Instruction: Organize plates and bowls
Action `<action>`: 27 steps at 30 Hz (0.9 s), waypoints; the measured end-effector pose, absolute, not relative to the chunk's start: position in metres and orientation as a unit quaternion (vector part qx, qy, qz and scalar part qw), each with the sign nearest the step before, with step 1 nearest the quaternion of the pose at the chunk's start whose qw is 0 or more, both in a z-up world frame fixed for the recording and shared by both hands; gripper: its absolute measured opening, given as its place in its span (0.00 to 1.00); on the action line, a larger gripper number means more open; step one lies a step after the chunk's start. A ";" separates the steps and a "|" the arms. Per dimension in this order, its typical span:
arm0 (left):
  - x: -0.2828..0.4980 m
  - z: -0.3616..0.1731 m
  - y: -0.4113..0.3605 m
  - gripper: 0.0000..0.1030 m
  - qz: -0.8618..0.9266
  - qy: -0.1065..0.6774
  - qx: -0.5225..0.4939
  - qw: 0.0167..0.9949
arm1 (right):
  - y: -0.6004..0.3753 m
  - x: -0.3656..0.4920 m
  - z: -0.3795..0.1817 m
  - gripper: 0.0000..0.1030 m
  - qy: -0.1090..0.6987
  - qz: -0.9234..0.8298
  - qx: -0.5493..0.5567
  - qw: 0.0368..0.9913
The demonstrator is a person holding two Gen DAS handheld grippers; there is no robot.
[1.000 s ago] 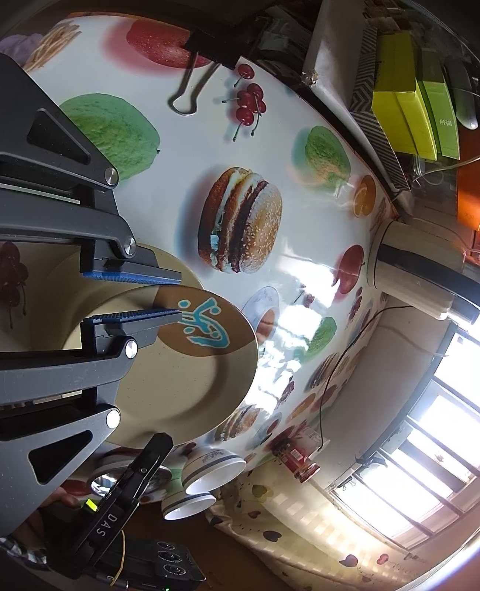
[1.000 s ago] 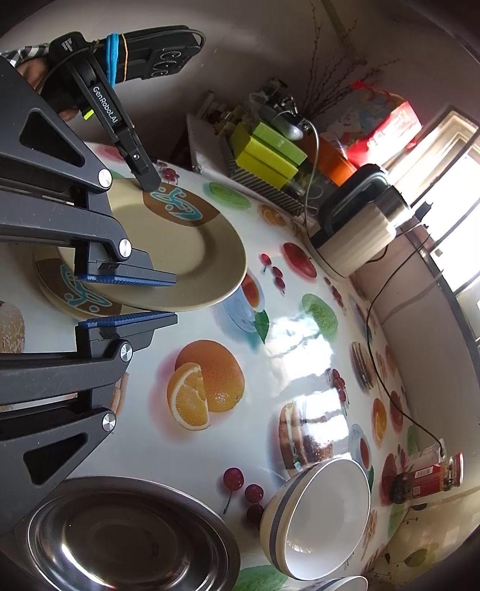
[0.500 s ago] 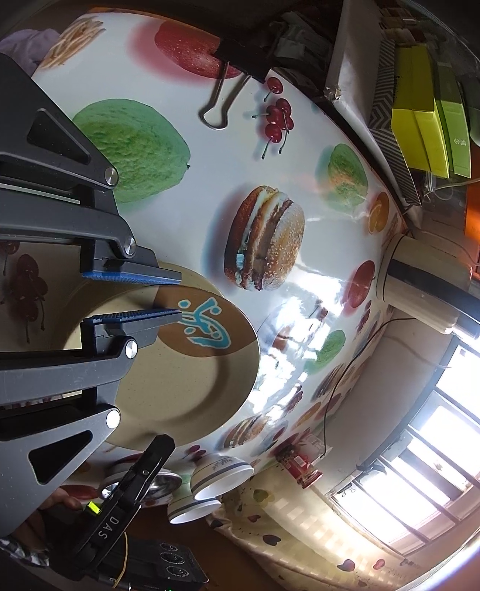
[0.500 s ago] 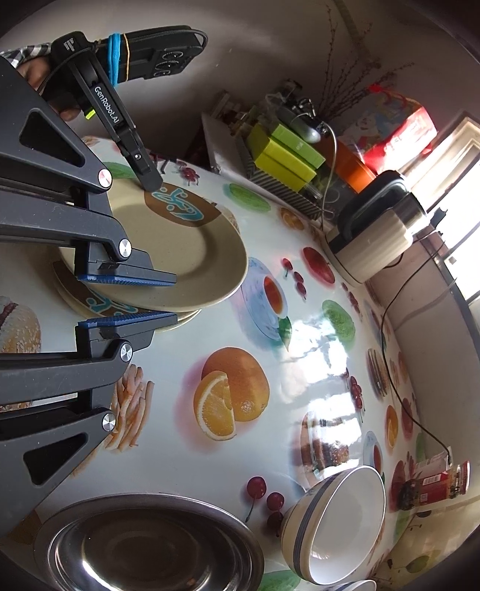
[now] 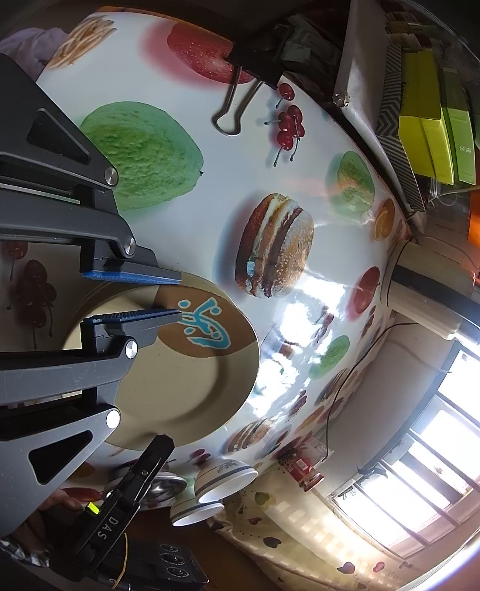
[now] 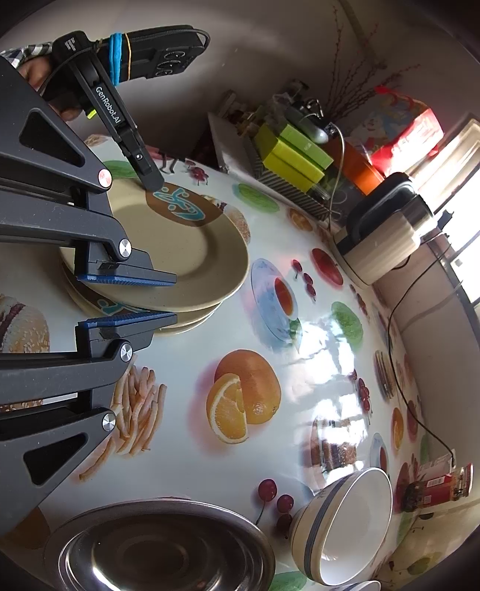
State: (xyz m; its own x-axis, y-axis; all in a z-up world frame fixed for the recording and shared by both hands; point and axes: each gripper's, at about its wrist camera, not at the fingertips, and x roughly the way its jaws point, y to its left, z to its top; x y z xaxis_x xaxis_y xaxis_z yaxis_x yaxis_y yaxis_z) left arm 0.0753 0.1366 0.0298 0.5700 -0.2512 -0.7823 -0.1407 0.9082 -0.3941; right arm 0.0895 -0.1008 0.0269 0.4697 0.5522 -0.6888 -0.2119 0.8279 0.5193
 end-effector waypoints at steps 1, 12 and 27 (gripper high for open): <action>0.075 0.029 0.137 0.13 -0.032 0.463 -0.212 0.860 | -0.101 0.090 0.027 0.14 0.462 0.228 0.184 0.837; 0.074 0.025 0.136 0.13 -0.030 0.466 -0.212 0.859 | -0.101 0.087 0.023 0.14 0.466 0.227 0.184 0.835; 0.074 0.024 0.138 0.13 -0.031 0.464 -0.213 0.859 | -0.101 0.088 0.021 0.16 0.471 0.224 0.185 0.833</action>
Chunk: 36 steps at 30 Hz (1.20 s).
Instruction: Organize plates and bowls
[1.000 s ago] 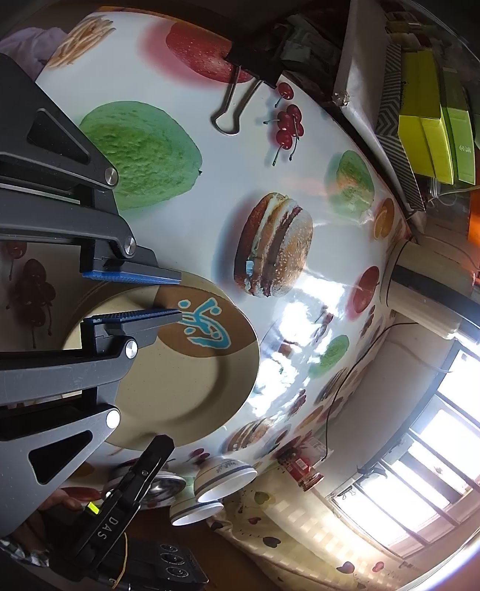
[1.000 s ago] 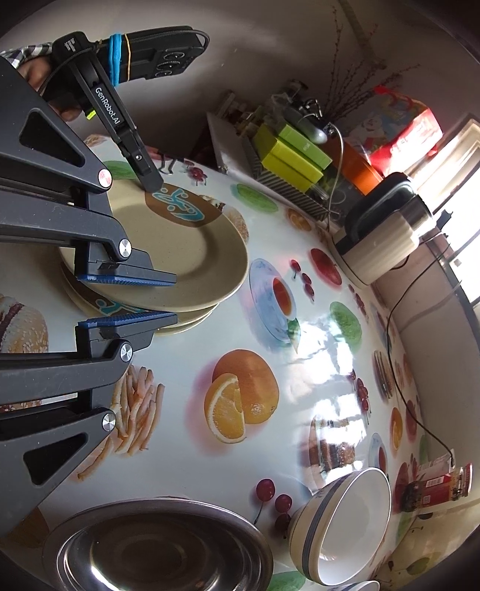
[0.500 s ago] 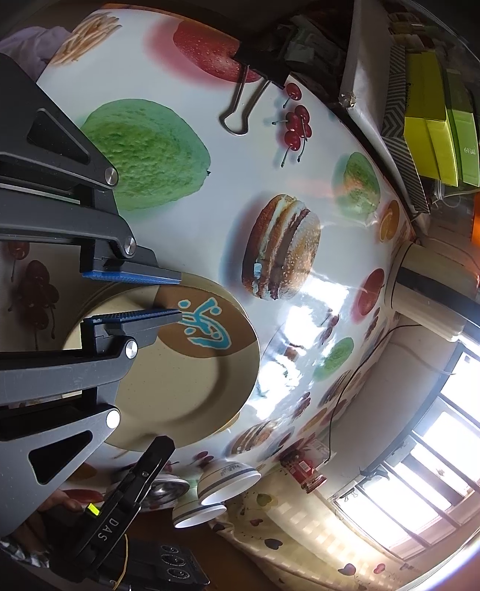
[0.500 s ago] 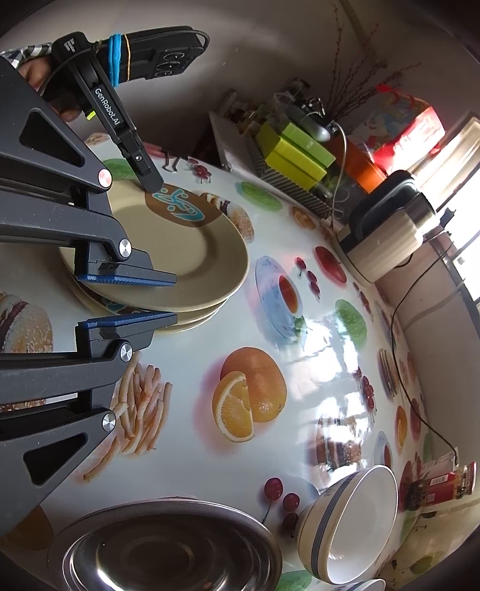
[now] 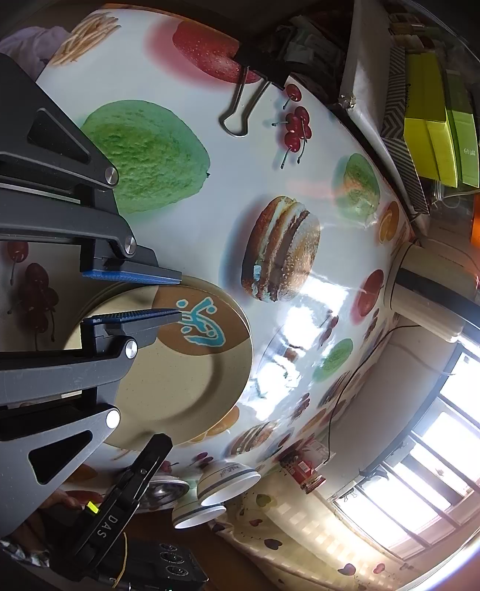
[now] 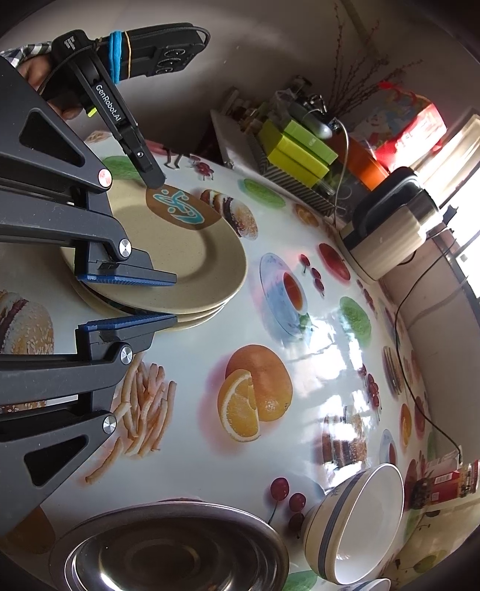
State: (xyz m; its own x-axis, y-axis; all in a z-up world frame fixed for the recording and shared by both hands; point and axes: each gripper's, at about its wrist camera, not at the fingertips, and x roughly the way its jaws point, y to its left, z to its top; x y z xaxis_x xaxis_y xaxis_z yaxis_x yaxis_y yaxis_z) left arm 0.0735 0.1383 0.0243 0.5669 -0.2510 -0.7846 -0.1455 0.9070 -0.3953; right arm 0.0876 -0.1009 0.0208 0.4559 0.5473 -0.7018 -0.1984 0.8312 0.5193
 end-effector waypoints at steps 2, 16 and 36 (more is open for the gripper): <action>0.073 0.024 0.139 0.13 -0.032 0.463 -0.217 0.859 | -0.101 0.088 0.021 0.16 0.472 0.224 0.185 0.832; 0.073 0.023 0.143 0.15 -0.038 0.457 -0.230 0.858 | -0.104 0.089 0.017 0.24 0.475 0.219 0.190 0.830; 0.077 0.018 0.147 0.32 -0.064 0.458 -0.255 0.849 | -0.100 0.098 0.002 0.35 0.499 0.228 0.204 0.811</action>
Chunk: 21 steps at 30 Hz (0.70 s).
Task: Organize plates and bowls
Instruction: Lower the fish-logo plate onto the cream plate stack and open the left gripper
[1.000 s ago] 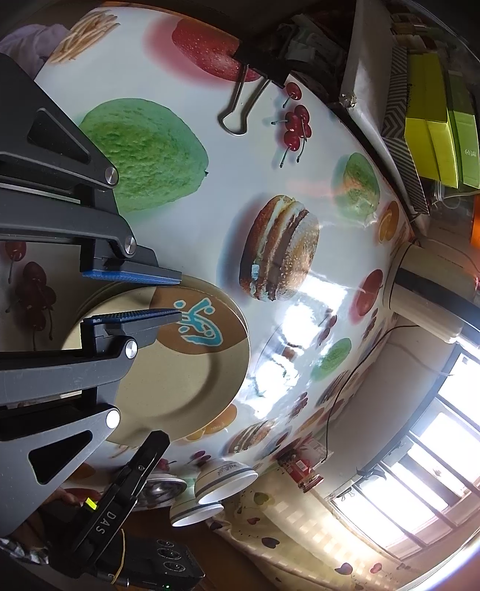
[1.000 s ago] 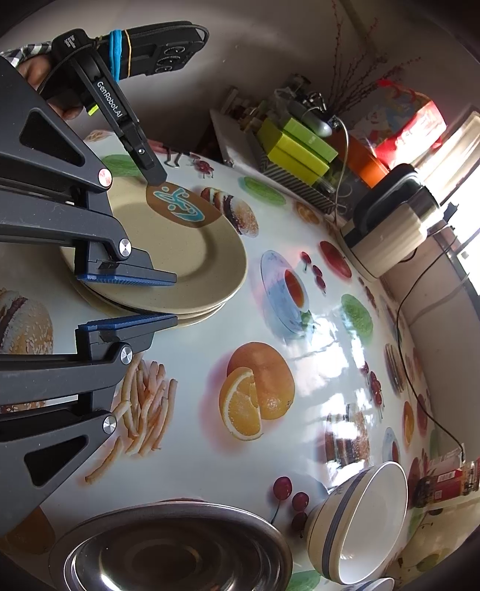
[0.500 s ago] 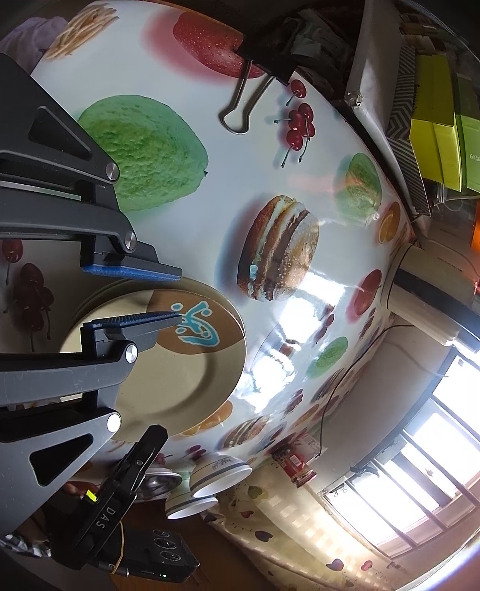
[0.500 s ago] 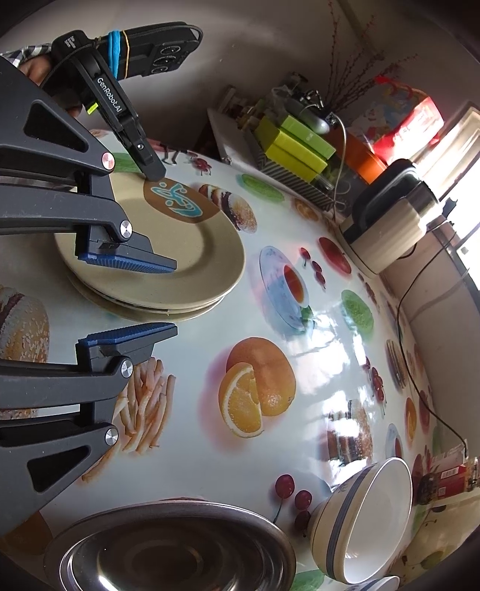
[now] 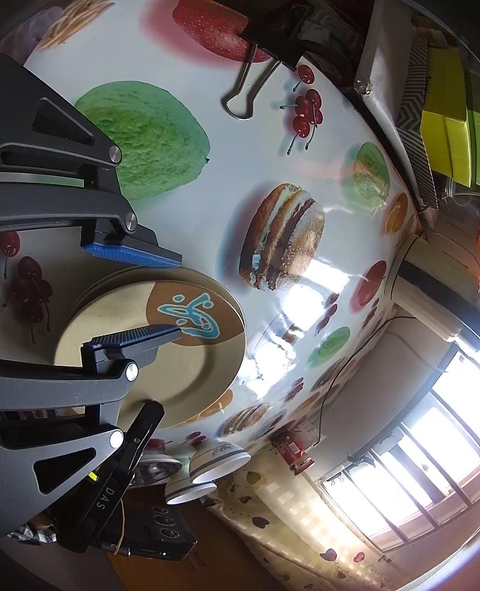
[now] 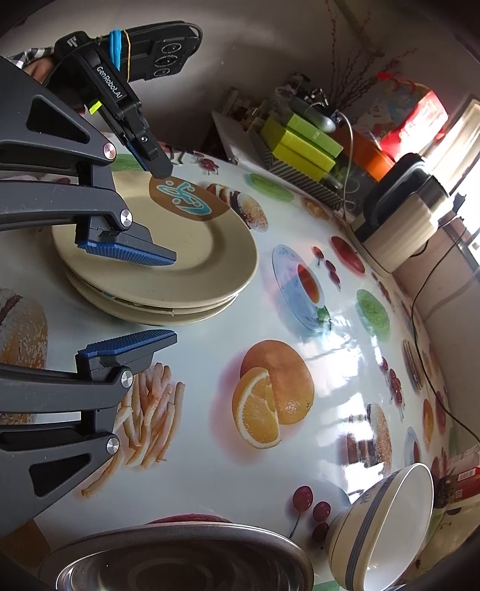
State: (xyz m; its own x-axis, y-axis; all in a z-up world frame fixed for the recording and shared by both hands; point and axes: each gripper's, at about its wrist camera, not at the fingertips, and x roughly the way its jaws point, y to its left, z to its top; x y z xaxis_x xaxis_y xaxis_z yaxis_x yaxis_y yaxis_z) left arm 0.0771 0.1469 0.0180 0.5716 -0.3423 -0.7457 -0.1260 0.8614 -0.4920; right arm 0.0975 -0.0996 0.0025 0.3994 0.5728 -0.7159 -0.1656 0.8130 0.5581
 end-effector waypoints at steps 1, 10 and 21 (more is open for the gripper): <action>0.078 0.015 0.147 0.32 -0.054 0.467 -0.250 0.846 | -0.100 0.098 0.001 0.35 0.500 0.228 0.206 0.810; 0.080 0.009 0.152 0.33 -0.059 0.468 -0.267 0.840 | -0.095 0.102 0.002 0.35 0.502 0.236 0.204 0.807; 0.088 0.004 0.146 0.33 -0.078 0.476 -0.271 0.833 | -0.095 0.106 0.000 0.34 0.503 0.237 0.205 0.805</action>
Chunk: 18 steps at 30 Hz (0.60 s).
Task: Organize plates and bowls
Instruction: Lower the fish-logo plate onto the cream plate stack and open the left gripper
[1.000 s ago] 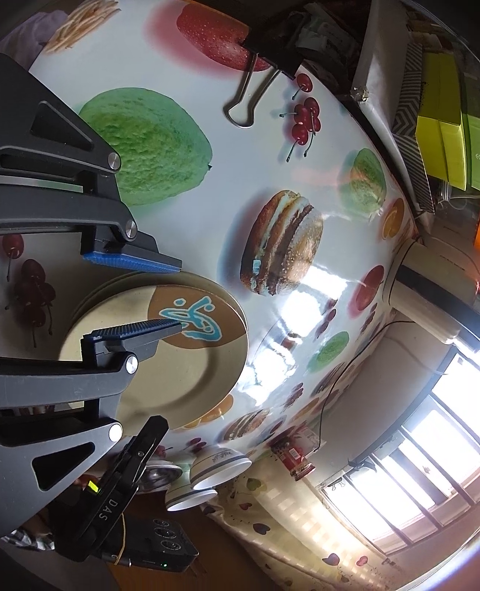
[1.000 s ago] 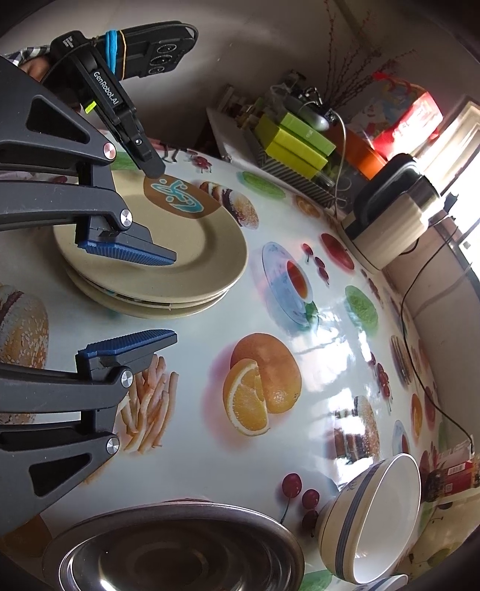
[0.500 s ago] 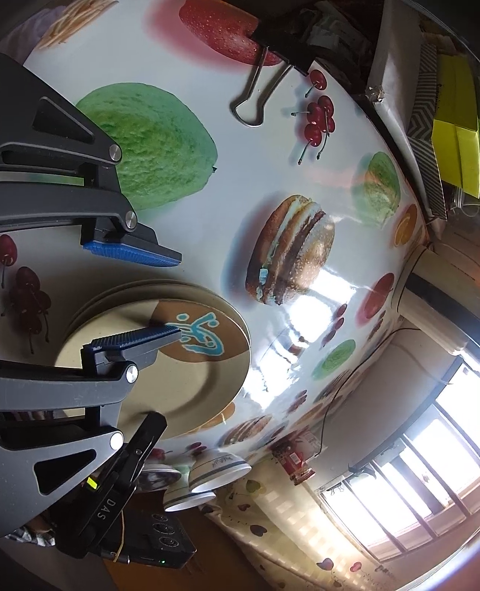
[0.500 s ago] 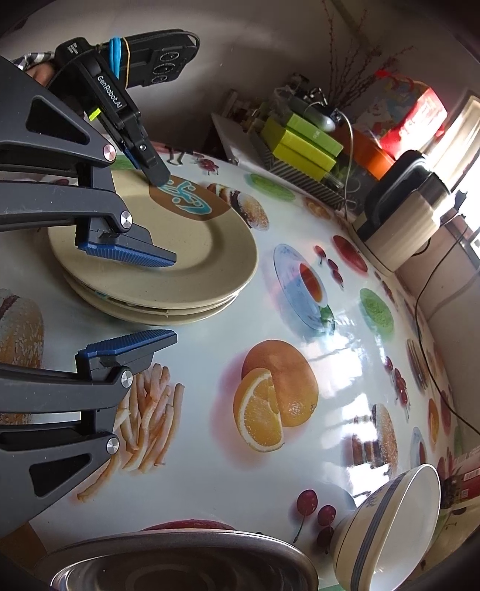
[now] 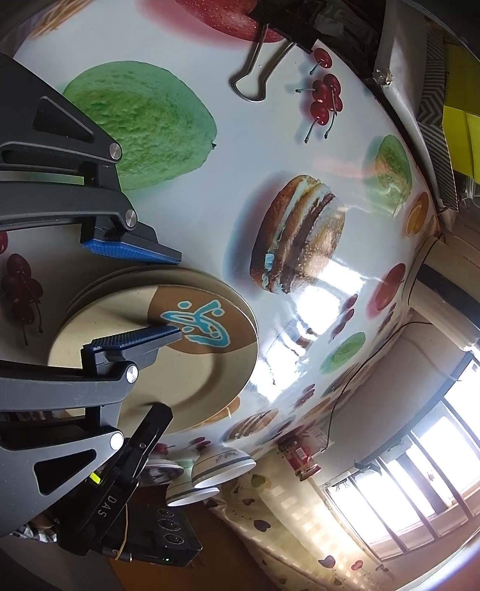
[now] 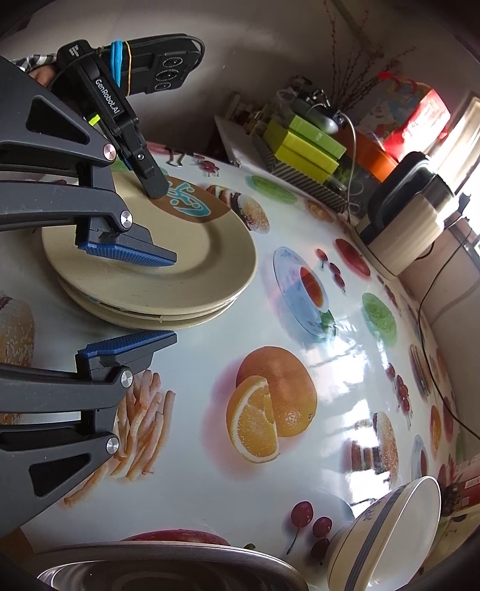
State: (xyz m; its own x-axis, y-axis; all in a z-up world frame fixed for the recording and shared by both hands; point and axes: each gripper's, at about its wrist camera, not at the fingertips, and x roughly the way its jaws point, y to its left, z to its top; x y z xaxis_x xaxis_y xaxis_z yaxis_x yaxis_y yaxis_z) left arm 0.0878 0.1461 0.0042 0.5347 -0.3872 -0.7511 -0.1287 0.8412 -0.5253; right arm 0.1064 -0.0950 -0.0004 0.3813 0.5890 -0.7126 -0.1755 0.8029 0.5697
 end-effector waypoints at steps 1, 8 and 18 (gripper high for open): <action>0.089 0.005 0.146 0.33 -0.077 0.476 -0.269 0.834 | -0.095 0.107 0.000 0.34 0.503 0.237 0.205 0.806; 0.103 0.006 0.142 0.34 -0.076 0.478 -0.253 0.838 | -0.095 0.119 0.000 0.34 0.504 0.230 0.204 0.807; 0.141 0.007 0.134 0.34 -0.090 0.485 -0.243 0.835 | -0.103 0.146 0.001 0.34 0.505 0.208 0.213 0.810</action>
